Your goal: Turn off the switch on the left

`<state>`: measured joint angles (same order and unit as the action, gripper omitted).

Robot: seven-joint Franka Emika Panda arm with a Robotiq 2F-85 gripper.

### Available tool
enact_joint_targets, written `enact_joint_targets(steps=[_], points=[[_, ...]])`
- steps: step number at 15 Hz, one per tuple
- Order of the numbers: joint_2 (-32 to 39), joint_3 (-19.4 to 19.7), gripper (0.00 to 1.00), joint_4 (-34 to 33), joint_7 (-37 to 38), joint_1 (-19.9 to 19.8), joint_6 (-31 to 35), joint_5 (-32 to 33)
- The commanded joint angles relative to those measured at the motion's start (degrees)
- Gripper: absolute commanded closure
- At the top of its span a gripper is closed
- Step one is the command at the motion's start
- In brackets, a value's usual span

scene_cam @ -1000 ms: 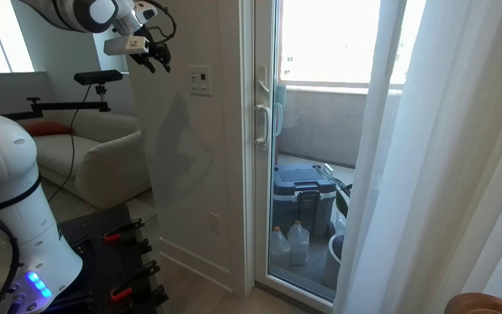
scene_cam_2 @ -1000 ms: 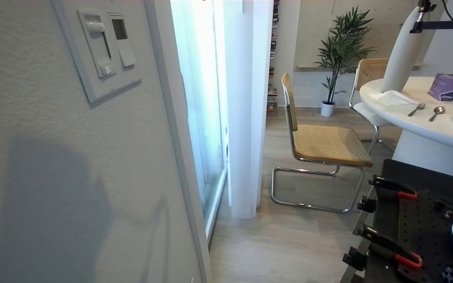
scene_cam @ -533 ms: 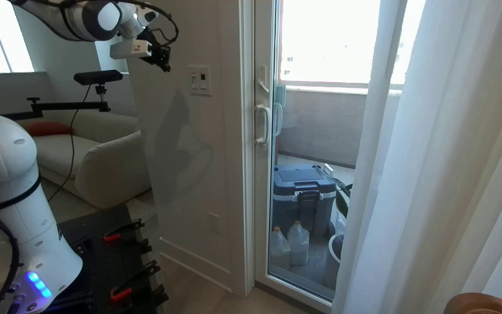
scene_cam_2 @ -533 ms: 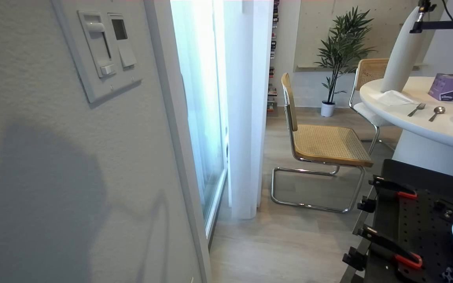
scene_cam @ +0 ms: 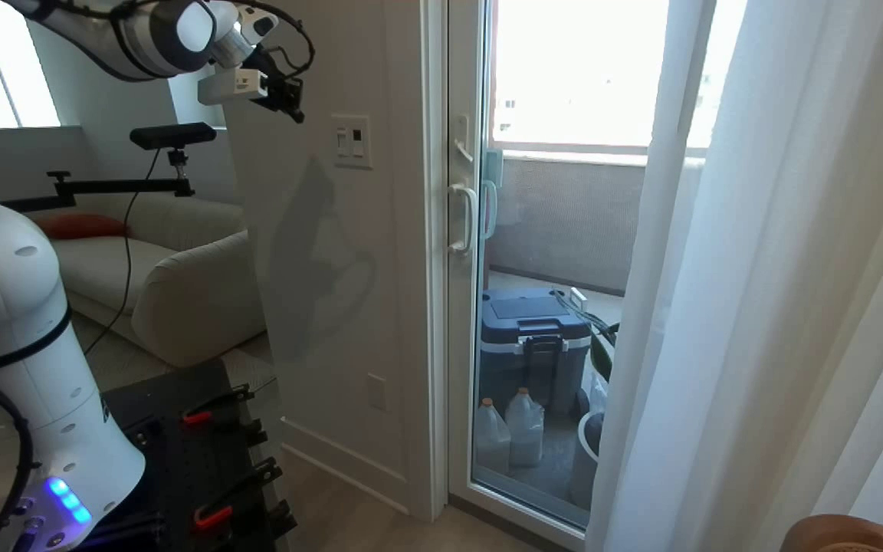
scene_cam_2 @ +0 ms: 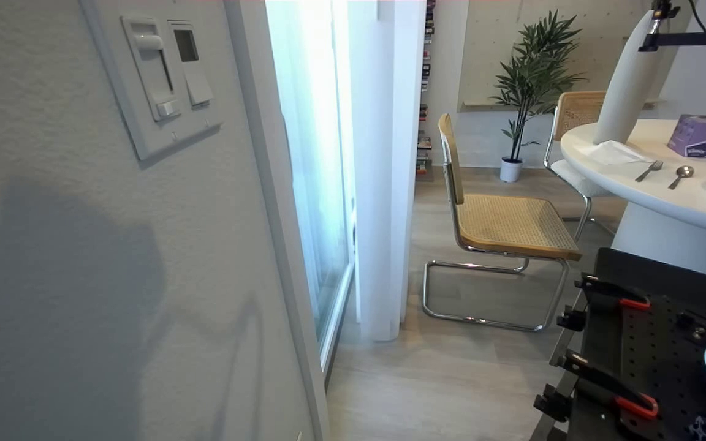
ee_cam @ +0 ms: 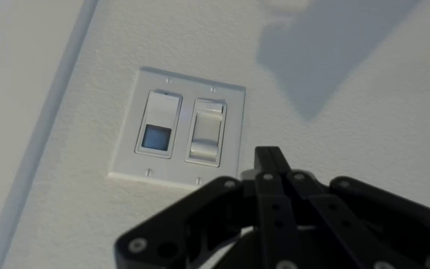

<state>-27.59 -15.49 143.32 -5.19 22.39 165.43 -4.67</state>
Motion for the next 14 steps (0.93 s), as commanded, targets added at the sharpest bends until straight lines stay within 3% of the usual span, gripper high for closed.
enact_joint_targets(steps=[1,14], points=[[0.4,-1.2,1.00,0.0,2.4,-1.6,1.6,2.3],[0.1,-1.5,1.00,-0.1,2.3,-2.2,-0.4,4.0]])
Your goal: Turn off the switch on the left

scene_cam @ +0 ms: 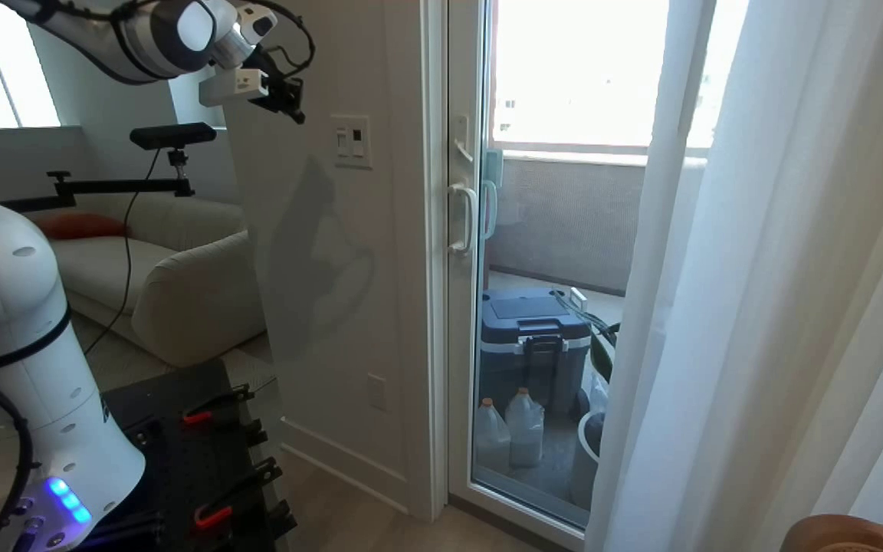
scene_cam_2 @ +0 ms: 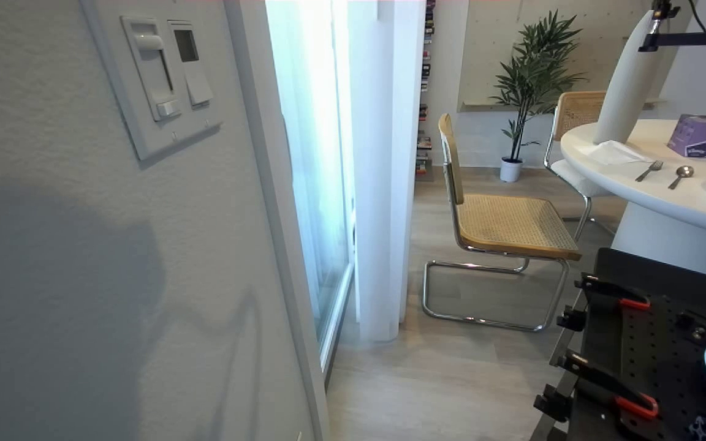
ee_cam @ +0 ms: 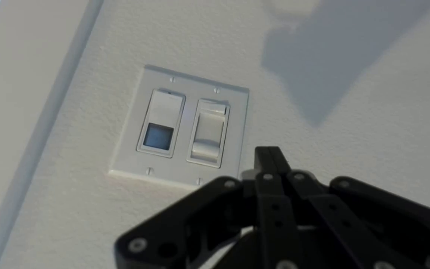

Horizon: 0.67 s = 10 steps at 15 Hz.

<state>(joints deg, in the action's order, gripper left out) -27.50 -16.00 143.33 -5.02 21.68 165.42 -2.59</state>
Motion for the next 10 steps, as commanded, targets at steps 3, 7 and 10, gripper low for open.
enact_joint_targets(steps=[3,7,10], points=[[0.0,-1.2,1.00,-0.2,2.2,-1.9,-0.9,2.2],[-0.1,-1.3,1.00,-0.2,2.1,-2.2,-1.8,2.7],[-0.1,-1.4,1.00,-0.3,2.1,-2.3,-2.3,3.2]])
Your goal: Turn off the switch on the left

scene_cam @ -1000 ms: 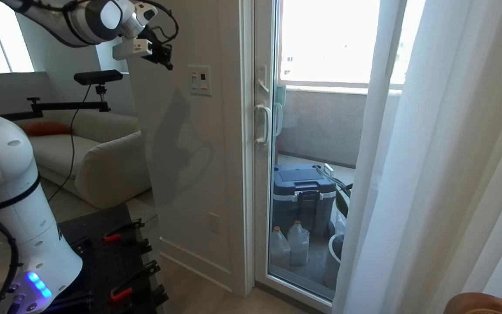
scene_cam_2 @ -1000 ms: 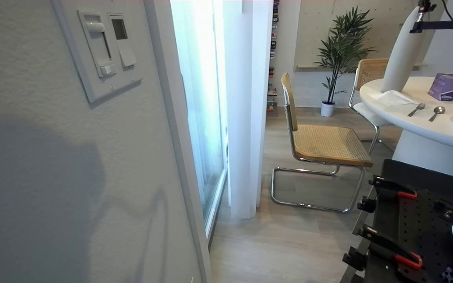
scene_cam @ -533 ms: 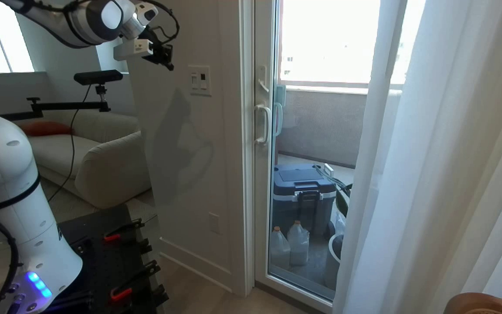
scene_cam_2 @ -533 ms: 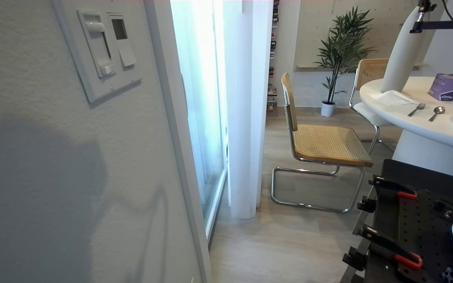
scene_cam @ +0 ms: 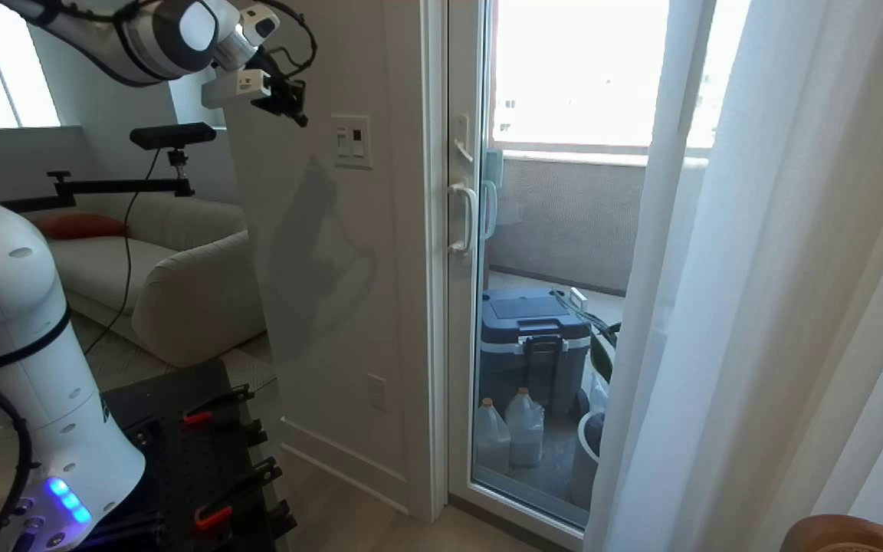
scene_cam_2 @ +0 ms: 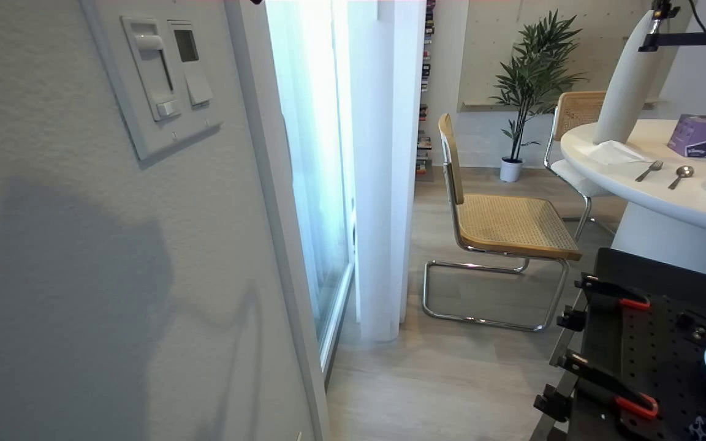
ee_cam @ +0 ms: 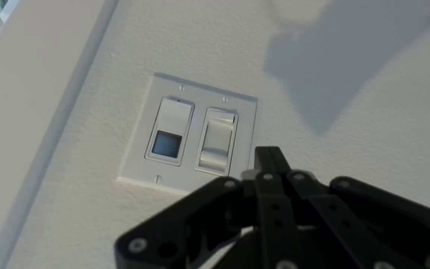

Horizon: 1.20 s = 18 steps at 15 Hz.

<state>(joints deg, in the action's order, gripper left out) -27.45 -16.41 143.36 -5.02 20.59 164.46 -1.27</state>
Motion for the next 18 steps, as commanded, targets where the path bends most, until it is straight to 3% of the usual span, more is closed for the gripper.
enact_joint_targets(steps=[1,2,3,8,9,12,18], points=[[-0.1,-0.8,1.00,-0.3,2.0,-1.0,-1.5,1.8],[0.1,-0.6,0.74,-0.4,1.7,-0.6,-1.8,1.5],[0.3,-0.4,0.73,-0.5,1.4,-0.2,-1.7,1.3],[0.0,-1.0,0.37,-0.3,2.3,-1.0,-1.4,1.7],[0.1,0.2,0.53,-0.1,0.6,0.4,-0.8,1.0],[0.1,0.2,0.37,-0.1,0.6,0.4,-0.8,1.0],[0.1,0.2,0.37,-0.1,0.6,0.4,-0.8,1.0]])
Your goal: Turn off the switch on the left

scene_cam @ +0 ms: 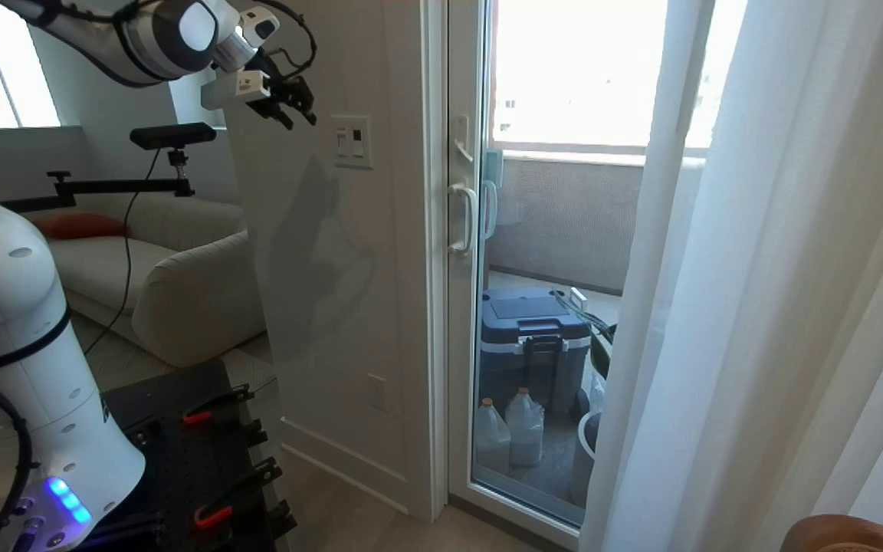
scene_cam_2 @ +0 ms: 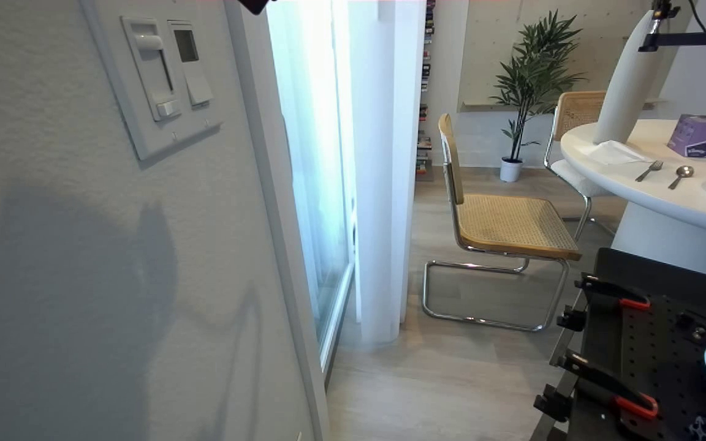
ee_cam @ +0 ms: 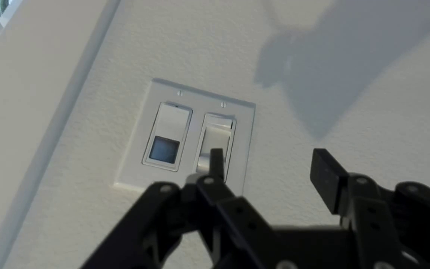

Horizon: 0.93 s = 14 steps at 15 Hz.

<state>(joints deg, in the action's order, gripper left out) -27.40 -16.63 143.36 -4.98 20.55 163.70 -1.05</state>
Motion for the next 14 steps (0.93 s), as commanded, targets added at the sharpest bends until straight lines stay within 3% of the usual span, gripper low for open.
enact_joint_targets(steps=[1,4,5,8,12,13,14], points=[[0.1,0.4,0.37,-0.1,0.6,0.4,-0.1,0.8],[0.1,0.4,0.37,-0.1,0.6,0.4,-0.1,0.8],[1.2,1.3,0.12,-0.8,-0.8,1.0,0.2,0.6],[4.6,1.6,0.00,-3.3,-2.2,0.0,2.8,1.9],[7.0,3.3,0.00,-4.6,-4.6,1.6,6.3,1.4],[7.6,3.9,0.25,-5.0,-5.5,2.5,6.6,1.0],[7.8,4.1,0.26,-5.2,-6.1,3.1,6.4,0.8]])
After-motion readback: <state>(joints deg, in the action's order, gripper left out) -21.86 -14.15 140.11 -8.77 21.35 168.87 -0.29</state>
